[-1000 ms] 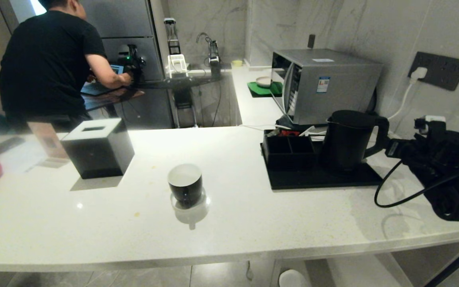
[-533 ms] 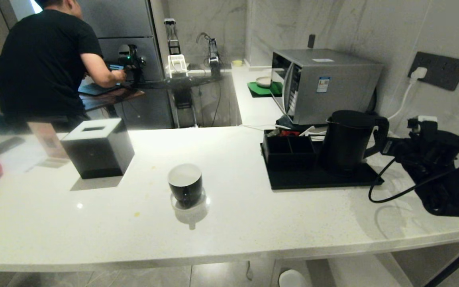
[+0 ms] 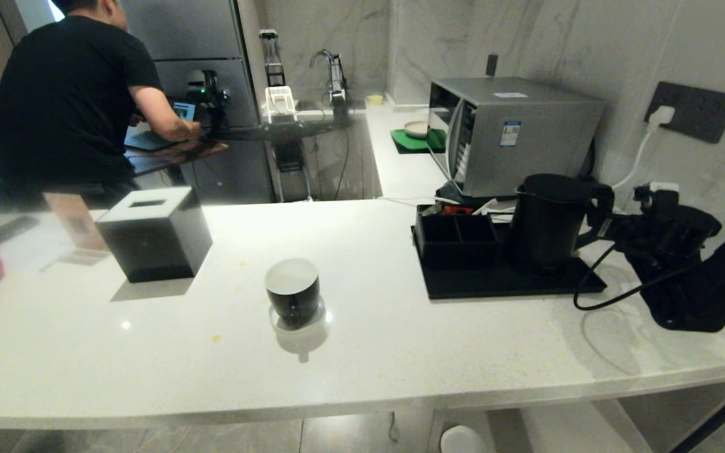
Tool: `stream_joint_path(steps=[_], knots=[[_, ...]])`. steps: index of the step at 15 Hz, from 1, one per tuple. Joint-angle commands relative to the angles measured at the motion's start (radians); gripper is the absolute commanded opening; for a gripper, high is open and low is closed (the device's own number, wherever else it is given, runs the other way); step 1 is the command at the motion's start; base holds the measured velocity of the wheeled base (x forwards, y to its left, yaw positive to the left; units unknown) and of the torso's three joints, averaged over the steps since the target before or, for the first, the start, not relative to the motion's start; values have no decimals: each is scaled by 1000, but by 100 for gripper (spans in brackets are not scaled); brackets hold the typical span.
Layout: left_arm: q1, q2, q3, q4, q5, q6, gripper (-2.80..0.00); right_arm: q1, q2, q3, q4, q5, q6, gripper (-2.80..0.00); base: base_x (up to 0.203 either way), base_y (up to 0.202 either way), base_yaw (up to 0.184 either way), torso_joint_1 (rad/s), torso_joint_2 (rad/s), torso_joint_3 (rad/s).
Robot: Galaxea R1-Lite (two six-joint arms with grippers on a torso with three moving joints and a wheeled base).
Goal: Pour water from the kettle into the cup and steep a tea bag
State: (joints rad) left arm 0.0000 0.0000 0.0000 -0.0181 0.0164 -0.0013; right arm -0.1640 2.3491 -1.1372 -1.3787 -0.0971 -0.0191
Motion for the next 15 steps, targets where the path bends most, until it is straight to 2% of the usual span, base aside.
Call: stream_joint_path(steps=[1, 6, 11, 15], knots=[[0, 2, 0, 0, 0, 0, -280, 0, 15, -13, -6, -1, -1, 0, 0, 0, 0, 0, 0, 0], [0, 2, 0, 0, 0, 0, -280, 1, 25, -69, 28, 0, 3, 0, 0, 0, 0, 0, 0, 0], [0, 2, 0, 0, 0, 0, -280, 3, 47, -145, 124, -33, 4, 0, 0, 0, 0, 0, 0, 0], [0, 2, 0, 0, 0, 0, -280, 5, 50, -178, 145, -47, 7, 0, 0, 0, 0, 0, 0, 0]])
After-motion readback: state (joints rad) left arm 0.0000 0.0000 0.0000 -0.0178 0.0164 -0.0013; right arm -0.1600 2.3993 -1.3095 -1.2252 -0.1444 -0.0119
